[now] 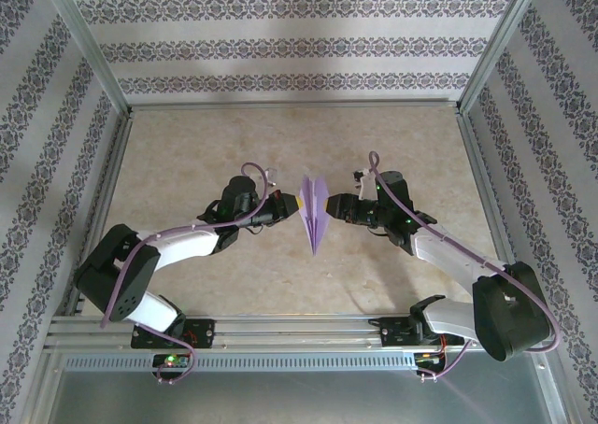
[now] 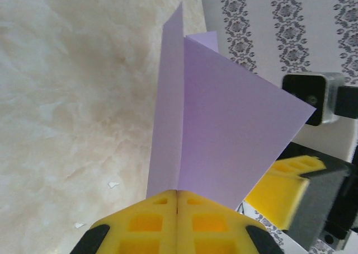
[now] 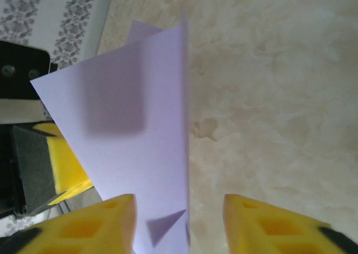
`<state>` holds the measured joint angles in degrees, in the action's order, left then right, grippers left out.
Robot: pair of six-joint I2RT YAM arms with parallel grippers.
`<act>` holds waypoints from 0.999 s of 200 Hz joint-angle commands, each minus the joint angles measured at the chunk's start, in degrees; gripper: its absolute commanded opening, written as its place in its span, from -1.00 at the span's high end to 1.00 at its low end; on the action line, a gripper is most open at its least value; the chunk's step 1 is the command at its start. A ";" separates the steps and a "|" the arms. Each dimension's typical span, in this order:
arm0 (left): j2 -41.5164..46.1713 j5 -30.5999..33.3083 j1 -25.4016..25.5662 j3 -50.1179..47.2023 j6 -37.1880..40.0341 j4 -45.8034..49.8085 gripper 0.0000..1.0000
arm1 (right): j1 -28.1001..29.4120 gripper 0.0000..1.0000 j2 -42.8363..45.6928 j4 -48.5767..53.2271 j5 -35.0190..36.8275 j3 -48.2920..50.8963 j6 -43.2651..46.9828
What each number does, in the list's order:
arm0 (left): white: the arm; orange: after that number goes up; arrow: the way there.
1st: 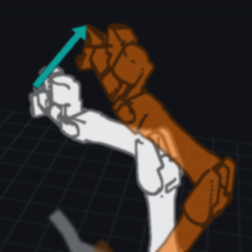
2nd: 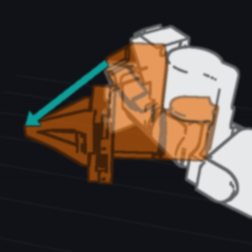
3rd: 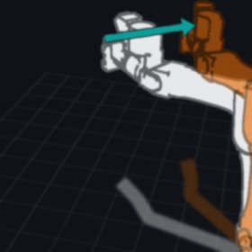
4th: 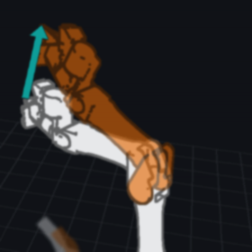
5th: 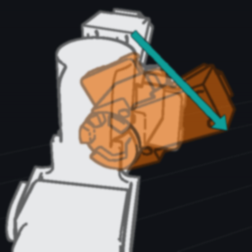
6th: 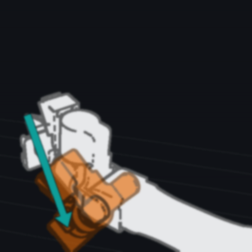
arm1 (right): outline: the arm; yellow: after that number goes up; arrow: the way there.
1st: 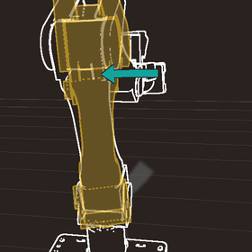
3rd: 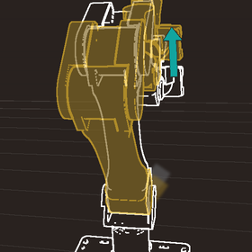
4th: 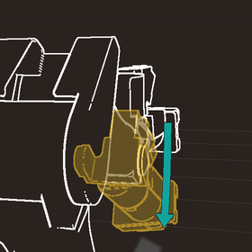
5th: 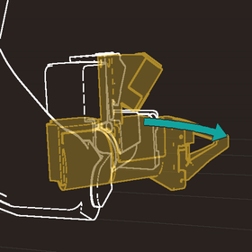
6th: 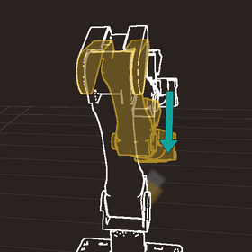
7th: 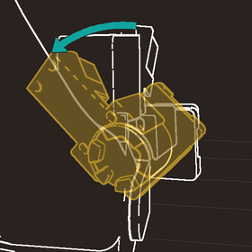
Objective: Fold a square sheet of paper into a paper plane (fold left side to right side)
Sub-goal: Place the paper plane at the center of the table.
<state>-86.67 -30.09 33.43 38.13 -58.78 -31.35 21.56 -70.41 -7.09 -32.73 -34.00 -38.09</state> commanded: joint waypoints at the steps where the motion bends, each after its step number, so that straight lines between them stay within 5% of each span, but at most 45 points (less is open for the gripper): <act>1: -2.00 1.04 0.76 1.28 -0.10 -1.60 1.00 | -1.20 -0.21 0.98 4.33 4.05 -0.61 3.77; 22: -4.07 1.43 0.76 2.14 -1.04 -2.09 1.00 | -2.16 -0.61 4.06 7.82 10.16 -0.21 5.26; 69: -9.73 -0.14 0.76 5.17 -1.51 -3.30 1.00 | -7.28 -0.96 12.62 11.76 15.55 2.66 5.33; 141: -16.04 -0.90 0.76 8.98 -2.79 -5.29 1.00 | -17.45 -0.96 19.99 5.89 8.42 9.25 -3.86; 200: -17.89 0.99 0.85 7.85 -6.15 -7.59 1.00 | -18.17 -0.86 21.49 7.87 3.69 9.94 -1.95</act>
<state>-103.96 -29.80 33.43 45.69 -62.67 -35.31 3.49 -49.19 0.25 -25.89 -23.81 -40.80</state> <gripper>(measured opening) 0.052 0.948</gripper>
